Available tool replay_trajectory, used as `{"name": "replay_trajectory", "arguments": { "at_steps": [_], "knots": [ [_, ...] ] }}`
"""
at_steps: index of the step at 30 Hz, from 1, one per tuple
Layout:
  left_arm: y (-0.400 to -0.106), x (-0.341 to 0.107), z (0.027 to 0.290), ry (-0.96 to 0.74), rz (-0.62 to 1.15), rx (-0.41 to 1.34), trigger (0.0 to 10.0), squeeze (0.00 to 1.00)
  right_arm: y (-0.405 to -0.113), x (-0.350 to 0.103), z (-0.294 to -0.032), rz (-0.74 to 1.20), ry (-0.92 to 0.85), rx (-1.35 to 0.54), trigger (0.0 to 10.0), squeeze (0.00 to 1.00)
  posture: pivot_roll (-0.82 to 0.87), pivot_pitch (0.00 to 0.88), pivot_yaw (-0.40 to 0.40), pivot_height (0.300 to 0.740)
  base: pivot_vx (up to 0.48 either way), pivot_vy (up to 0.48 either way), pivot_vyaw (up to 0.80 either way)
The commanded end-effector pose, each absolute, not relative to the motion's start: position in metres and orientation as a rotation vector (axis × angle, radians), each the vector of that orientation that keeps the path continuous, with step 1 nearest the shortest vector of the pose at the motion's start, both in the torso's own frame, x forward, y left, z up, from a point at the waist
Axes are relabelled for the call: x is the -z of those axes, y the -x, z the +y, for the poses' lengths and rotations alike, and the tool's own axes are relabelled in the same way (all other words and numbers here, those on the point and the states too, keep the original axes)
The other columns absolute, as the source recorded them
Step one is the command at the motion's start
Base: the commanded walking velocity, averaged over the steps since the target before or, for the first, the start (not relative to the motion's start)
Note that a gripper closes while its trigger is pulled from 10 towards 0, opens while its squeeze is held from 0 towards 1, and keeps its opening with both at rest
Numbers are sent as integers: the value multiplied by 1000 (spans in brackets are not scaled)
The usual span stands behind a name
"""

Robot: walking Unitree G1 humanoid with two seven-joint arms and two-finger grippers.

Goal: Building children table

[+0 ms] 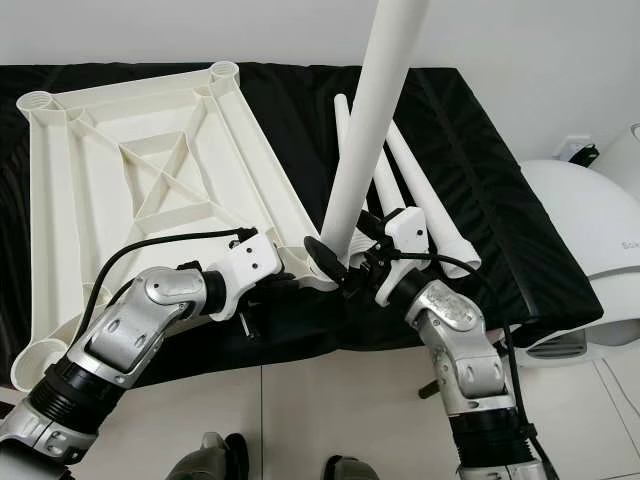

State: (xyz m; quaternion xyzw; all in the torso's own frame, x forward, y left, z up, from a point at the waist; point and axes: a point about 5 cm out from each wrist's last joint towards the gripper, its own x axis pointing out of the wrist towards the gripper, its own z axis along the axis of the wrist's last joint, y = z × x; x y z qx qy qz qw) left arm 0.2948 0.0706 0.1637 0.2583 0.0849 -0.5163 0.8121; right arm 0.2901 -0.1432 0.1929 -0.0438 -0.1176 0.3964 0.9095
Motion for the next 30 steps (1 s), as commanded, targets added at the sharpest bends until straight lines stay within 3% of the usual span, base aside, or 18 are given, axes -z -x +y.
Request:
{"name": "replay_trajectory", "arguments": {
  "at_steps": [1, 30],
  "knots": [
    [-290, -142, 73, -545, 285, 1108, 10000, 0, -292, -191, -146, -222, 90, -845, 10000, 0, -32, 177, -30, 740, 0, 0, 0],
    [-288, -143, 76, -538, 295, 1099, 10000, 0, -315, -187, -147, -200, 102, -981, 10000, 0, -21, 201, -25, 740, 0, 0, 0]
  ]
}}
